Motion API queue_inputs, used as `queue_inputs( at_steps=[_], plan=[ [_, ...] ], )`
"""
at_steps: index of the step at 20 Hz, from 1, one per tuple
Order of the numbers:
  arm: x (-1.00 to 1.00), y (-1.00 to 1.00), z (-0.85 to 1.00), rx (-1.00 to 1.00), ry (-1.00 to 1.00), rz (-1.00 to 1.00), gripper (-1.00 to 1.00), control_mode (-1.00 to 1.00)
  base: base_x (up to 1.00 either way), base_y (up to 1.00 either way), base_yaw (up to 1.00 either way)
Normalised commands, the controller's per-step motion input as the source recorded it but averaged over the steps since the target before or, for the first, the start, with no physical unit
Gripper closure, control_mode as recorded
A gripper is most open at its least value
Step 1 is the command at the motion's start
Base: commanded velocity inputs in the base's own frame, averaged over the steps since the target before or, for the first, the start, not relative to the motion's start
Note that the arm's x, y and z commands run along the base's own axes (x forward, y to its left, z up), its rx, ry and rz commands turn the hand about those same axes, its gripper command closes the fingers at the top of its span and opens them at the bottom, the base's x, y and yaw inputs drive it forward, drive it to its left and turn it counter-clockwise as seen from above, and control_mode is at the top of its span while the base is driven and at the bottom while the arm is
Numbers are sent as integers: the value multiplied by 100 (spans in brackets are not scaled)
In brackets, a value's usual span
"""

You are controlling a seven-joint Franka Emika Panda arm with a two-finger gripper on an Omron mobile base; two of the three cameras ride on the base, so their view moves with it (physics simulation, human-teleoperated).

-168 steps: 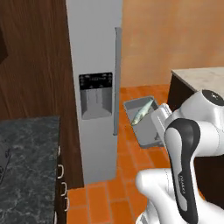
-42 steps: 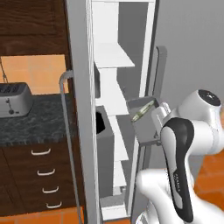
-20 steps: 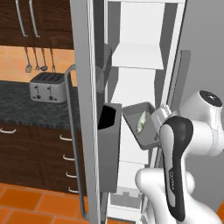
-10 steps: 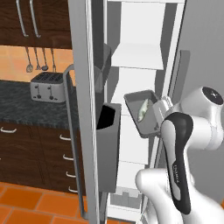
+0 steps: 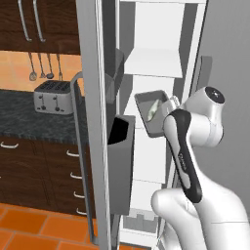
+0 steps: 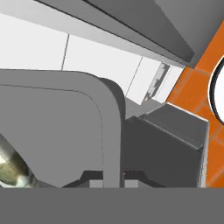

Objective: Take the meat container that has the fish and place it on the second highest rack of the freezer. Then take the vegetable container that has the tomato and broccoli and place it on the highest rack of the freezer.

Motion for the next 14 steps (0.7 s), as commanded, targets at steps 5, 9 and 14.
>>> queue_inputs(
  at_steps=[5,9,14],
  plan=[
    [95,-11,-18,1,5,-8,100,-100,0,0,0],
    [95,-8,-26,0,11,-19,100,-100,0,0,0],
    [95,-11,-29,0,8,-9,100,-100,0,0,0]
  ],
)
